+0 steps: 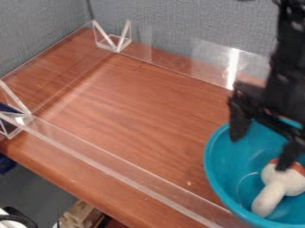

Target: Remove the mushroom from inside the blue bowl and put it on the table

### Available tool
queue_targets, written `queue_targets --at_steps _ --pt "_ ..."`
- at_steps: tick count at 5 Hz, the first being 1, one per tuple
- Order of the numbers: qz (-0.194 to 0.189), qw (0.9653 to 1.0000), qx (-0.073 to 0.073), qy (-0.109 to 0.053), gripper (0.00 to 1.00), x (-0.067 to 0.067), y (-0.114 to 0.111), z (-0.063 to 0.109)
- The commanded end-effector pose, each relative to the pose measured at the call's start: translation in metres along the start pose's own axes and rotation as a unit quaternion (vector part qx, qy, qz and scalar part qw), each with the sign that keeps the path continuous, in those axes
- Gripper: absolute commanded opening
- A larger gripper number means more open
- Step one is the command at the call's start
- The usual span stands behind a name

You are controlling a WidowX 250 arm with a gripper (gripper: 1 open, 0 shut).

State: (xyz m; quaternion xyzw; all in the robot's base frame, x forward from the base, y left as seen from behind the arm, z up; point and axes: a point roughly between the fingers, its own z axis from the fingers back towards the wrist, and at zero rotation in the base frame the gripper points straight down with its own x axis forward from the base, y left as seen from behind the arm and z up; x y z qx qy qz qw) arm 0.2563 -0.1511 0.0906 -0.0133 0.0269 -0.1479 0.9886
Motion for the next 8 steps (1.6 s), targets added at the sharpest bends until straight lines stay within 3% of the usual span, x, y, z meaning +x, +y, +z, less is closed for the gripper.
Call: queue_targets --at_steps 1,2,3,6,8 --pt "-0.005 0.9998 -0.003 -0.018 1.0 -0.001 -0.009 -0.002" --pt "-0.008 0.9997 -0.005 -0.021 1.0 -0.001 -0.014 -0.011" --pt "0.002 0.9993 -0.004 -0.036 1.0 -0.006 -0.015 -0.008" --pt "0.021 0.9946 -0.003 -0.101 1.0 -0.02 -0.013 0.018" --pt "0.023 0.9914 -0.002 -0.129 1.0 -0.023 -0.019 0.013"
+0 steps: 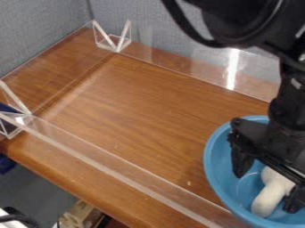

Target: Remove the mushroom from inside the blue bowl and put it on the table

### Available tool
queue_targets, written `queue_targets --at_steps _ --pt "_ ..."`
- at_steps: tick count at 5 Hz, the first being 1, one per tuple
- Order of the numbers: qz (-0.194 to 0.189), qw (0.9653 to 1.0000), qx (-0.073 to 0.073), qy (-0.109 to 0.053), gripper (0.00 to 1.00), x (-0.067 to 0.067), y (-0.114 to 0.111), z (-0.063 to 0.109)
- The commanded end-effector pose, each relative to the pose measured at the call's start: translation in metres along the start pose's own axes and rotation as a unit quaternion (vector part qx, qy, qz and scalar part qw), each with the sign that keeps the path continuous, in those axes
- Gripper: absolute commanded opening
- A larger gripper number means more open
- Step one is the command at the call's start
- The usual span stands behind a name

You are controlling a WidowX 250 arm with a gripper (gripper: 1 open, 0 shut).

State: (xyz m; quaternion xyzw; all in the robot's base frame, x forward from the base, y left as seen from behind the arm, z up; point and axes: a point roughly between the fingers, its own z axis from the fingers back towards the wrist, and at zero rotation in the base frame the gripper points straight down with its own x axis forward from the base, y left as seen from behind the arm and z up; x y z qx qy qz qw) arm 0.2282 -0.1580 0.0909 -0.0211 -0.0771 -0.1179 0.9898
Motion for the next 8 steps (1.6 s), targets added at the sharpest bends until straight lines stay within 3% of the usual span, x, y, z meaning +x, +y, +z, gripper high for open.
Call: queue_targets --at_steps 1,2,6,8 --pt "-0.007 0.9997 -0.009 -0.021 1.0 0.006 -0.009 0.001" --pt "-0.01 0.9998 -0.007 -0.016 1.0 0.008 -0.013 -0.012" --pt "0.014 0.9993 0.004 -0.035 1.0 0.018 -0.016 -0.013" --pt "0.021 0.9995 0.002 -0.021 1.0 0.021 -0.014 -0.039"
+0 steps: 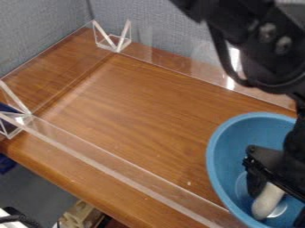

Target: Remove the mushroom from inside the blue bowl and put it on the table

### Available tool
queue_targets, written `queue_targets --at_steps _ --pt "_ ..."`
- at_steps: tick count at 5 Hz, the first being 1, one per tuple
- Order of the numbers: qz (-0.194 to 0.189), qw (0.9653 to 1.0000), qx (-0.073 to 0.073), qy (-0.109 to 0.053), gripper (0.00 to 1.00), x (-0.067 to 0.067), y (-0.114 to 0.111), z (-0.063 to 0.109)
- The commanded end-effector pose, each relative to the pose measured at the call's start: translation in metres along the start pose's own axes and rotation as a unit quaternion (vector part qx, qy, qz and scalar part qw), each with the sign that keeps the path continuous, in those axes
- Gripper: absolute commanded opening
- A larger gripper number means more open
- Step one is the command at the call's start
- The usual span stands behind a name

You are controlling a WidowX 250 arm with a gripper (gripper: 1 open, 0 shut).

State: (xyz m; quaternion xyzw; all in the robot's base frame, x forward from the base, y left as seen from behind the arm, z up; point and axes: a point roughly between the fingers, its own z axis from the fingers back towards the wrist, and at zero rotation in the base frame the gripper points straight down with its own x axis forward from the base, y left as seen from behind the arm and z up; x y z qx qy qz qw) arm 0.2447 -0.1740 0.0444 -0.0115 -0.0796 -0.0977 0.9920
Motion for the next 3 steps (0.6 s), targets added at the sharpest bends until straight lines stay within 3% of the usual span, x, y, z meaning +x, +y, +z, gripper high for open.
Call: queue_targets --at_steps 1,3 --pt "0.003 0.9998 -0.01 -0.015 0.0 0.012 -0.002 0.002" --pt "0.004 0.9996 0.007 -0.029 0.0 0.018 0.007 0.03"
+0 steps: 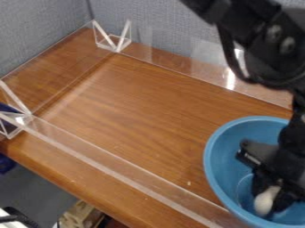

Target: Remove the mushroom from inside the blue bowl and put it on the table

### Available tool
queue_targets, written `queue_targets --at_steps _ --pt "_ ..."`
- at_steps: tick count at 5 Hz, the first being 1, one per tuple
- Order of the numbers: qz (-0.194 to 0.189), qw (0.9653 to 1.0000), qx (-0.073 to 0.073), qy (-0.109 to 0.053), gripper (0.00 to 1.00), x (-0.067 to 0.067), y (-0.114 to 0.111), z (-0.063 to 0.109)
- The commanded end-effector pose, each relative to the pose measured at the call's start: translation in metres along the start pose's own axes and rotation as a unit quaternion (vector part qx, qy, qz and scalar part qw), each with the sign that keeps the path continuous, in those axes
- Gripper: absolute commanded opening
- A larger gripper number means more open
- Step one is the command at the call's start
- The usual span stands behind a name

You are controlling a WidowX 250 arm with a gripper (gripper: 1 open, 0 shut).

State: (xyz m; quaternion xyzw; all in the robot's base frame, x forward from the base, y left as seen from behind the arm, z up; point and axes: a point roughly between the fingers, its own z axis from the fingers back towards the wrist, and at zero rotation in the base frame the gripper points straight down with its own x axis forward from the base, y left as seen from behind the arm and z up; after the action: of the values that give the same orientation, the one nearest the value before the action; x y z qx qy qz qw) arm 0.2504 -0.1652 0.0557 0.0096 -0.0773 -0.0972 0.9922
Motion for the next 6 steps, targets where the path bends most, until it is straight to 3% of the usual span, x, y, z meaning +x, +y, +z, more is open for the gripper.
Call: queue_targets --at_steps 1,2,3,4,5,6 --pt "0.017 0.9983 0.005 -0.056 0.0 0.022 0.016 0.057" --pt "0.03 0.9964 0.026 -0.075 0.0 0.03 0.047 0.091" --pt "0.07 0.993 0.041 -0.086 0.0 0.03 0.091 0.115" --pt "0.118 0.9881 0.055 -0.083 0.0 0.024 0.141 0.122" --pt "0.145 0.9852 0.066 -0.063 0.0 0.016 0.184 0.112" --pt "0.158 0.9839 0.074 -0.039 0.0 0.014 0.212 0.093"
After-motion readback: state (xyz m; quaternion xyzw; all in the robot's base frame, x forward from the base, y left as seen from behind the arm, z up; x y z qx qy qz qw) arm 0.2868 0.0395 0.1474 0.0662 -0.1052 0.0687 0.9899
